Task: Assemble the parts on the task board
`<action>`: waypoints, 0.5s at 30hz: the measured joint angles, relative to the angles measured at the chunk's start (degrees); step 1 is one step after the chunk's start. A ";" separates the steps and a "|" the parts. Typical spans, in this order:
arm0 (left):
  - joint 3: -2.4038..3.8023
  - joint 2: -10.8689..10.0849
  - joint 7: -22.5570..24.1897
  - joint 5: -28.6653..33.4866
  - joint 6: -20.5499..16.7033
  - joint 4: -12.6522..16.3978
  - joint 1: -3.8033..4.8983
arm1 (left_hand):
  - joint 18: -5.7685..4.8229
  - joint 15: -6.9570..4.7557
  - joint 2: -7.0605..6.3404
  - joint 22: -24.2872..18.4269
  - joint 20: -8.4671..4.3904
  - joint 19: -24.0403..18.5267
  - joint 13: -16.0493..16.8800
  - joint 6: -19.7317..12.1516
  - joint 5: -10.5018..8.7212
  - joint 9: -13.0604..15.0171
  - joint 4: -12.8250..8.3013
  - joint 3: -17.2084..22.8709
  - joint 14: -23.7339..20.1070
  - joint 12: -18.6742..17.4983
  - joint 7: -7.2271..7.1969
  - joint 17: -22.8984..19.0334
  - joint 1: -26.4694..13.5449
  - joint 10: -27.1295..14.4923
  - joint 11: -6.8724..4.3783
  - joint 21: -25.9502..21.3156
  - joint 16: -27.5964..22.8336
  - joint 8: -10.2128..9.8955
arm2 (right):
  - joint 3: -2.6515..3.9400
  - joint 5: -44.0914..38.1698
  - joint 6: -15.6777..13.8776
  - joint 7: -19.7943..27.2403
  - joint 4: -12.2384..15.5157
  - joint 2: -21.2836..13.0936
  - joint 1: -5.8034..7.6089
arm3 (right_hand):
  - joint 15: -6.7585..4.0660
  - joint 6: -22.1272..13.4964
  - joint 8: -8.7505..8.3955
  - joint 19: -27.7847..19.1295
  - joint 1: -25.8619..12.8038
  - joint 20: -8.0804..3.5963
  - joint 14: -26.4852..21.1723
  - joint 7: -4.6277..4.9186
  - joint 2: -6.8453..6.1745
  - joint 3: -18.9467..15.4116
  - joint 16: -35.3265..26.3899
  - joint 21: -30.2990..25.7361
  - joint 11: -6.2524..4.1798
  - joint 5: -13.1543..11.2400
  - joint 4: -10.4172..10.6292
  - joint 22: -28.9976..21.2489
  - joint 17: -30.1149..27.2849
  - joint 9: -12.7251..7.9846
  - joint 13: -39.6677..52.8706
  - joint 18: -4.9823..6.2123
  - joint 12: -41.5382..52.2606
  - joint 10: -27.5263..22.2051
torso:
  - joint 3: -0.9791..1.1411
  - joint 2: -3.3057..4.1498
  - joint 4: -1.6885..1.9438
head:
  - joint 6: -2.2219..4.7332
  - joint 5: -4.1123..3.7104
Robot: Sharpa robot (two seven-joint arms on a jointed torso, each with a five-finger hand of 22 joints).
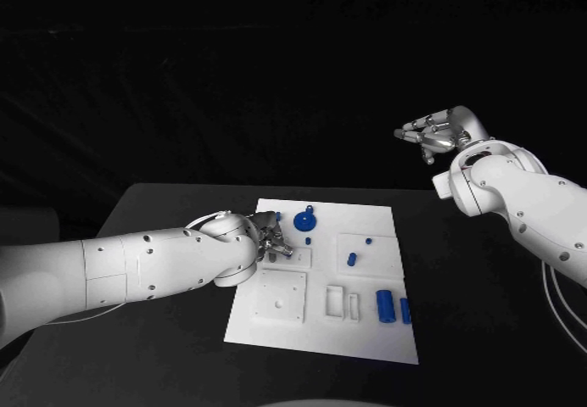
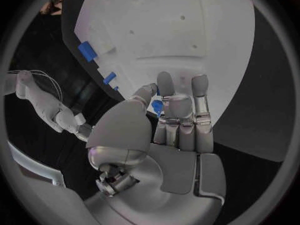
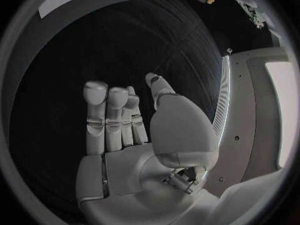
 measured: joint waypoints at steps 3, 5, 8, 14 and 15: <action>0.04 0.02 0.00 -0.02 0.18 -0.01 -0.05 | 0.00 0.04 0.00 0.00 0.00 0.00 0.00 0.00 0.00 -0.01 0.00 0.00 -0.03 0.00 0.00 0.00 0.00 0.00 0.00 0.00 0.00 -0.04 | 0.00 0.01 0.06 0.00 -0.04 0.02 0.00 | 0.00 0.01 0.00 0.00 0.00 0.00 0.00 -0.01 0.00 0.00 0.00 0.00 0.00 0.00 0.00 0.00 0.00 0.00 0.00 0.00 0.00 0.00 | -0.02 0.00 -0.01 | -0.13 -0.05; 0.05 0.03 0.00 -0.02 0.29 -0.02 -0.08 | 0.00 0.05 0.00 0.00 0.00 0.00 0.00 0.00 -0.01 -0.13 -0.06 -0.06 -0.03 0.00 0.00 0.00 0.00 0.00 0.00 0.00 0.00 -0.04 | 0.00 0.02 0.09 0.00 -0.06 0.02 0.00 | 0.00 0.01 0.00 0.00 0.00 0.00 0.00 -0.01 0.00 0.00 0.00 0.00 0.00 0.00 0.00 0.00 -0.01 0.00 0.00 0.00 0.00 0.00 | -0.02 0.00 -0.01 | -0.18 -0.08; 0.07 0.03 0.00 -0.02 0.44 -0.02 -0.11 | 0.00 0.05 0.00 -0.01 0.00 0.00 0.00 0.00 -0.03 -0.40 -0.07 -0.07 -0.03 0.00 0.00 -0.01 0.00 0.00 0.00 0.00 0.00 -0.06 | 0.00 0.02 0.13 -0.01 -0.12 0.03 0.00 | 0.00 0.02 0.00 0.00 0.00 0.00 0.00 -0.02 0.00 -0.31 0.00 -0.25 0.00 0.00 0.00 0.00 -0.01 0.00 -0.32 0.00 0.00 0.00 | -0.02 0.00 -0.02 | -0.19 -0.10; 0.09 0.01 0.00 -0.03 0.65 -0.02 -0.14 | 0.00 0.07 0.00 -0.01 0.00 0.00 0.00 0.00 -0.04 -0.40 -0.07 -0.07 -0.02 0.00 0.00 -0.01 0.00 0.00 0.00 0.00 0.00 0.10 | 0.00 0.04 0.23 -0.01 -0.22 0.06 0.00 | 0.00 0.02 0.00 0.00 0.00 0.00 0.00 -0.02 0.00 -0.31 0.00 -0.25 0.00 -0.01 0.00 0.00 -0.10 0.00 -0.51 0.00 0.00 0.00 | 0.00 0.00 -0.02 | -0.25 -0.09; 0.10 0.00 0.00 -0.03 0.69 -0.01 -0.15 | 0.00 0.08 0.00 -0.01 0.00 0.00 0.00 0.00 -0.05 -0.40 -0.07 -0.07 -0.02 0.00 0.00 -0.01 0.00 0.00 0.00 0.00 0.00 0.11 | 0.00 0.04 0.25 -0.01 -0.26 0.08 0.00 | 0.00 0.03 0.00 0.00 0.00 0.00 0.00 -0.02 0.00 -0.31 0.00 -0.25 0.00 0.00 0.00 0.00 -0.10 0.00 -0.51 0.00 0.00 0.00 | -0.01 0.00 -0.03 | -0.26 -0.08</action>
